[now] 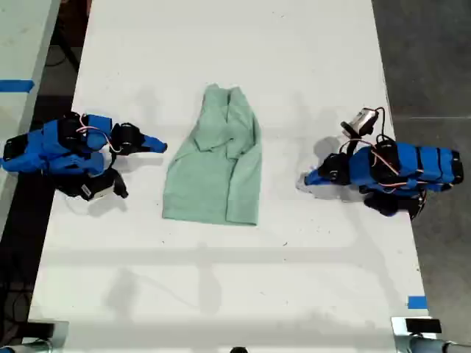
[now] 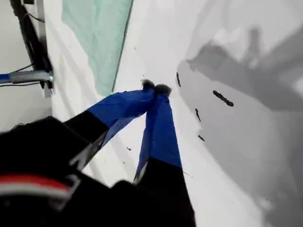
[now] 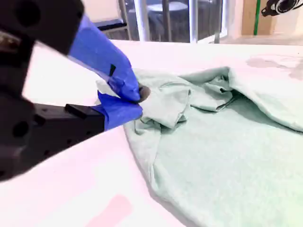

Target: Fold t shirt

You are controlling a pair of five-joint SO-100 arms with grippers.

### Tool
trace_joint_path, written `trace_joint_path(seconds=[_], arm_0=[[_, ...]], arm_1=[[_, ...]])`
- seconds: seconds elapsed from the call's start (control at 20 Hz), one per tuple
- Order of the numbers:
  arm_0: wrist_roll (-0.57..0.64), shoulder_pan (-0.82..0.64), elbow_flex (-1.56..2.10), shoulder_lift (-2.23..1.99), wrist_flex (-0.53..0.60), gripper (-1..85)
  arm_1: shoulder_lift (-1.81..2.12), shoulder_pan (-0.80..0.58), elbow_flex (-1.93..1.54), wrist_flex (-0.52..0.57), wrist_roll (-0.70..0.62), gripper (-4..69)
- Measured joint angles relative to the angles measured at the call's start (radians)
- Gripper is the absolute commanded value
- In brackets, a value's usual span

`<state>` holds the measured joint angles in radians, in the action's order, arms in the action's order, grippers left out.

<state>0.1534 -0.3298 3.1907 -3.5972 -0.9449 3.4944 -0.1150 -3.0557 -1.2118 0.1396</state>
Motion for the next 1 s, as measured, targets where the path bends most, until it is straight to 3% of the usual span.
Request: trace_joint_path(seconds=[0.55, 0.6, 0.75, 0.9, 1.0], arm_0=[[0.000, 0.005, -0.040, 0.064, 0.046, -0.3], [0.000, 0.014, -0.109, 0.183, 0.054, 1.0], [-0.006, 0.074, -0.509, 0.781, 0.014, 18.9], [-0.057, 0.129, -0.882, 1.292, -0.130, 14.8], [-0.081, 0.137, -0.951, 1.466, -0.153, 14.1]], arm_1=[[0.000, 0.005, 0.000, 0.000, 0.000, -0.6], [0.000, 0.005, 0.000, 0.000, 0.000, -0.6], [0.000, 0.005, 0.000, 0.000, 0.000, -0.6], [0.000, 0.005, 0.000, 0.000, 0.000, -0.6], [0.000, 0.005, 0.000, 0.000, 0.000, -0.6]])
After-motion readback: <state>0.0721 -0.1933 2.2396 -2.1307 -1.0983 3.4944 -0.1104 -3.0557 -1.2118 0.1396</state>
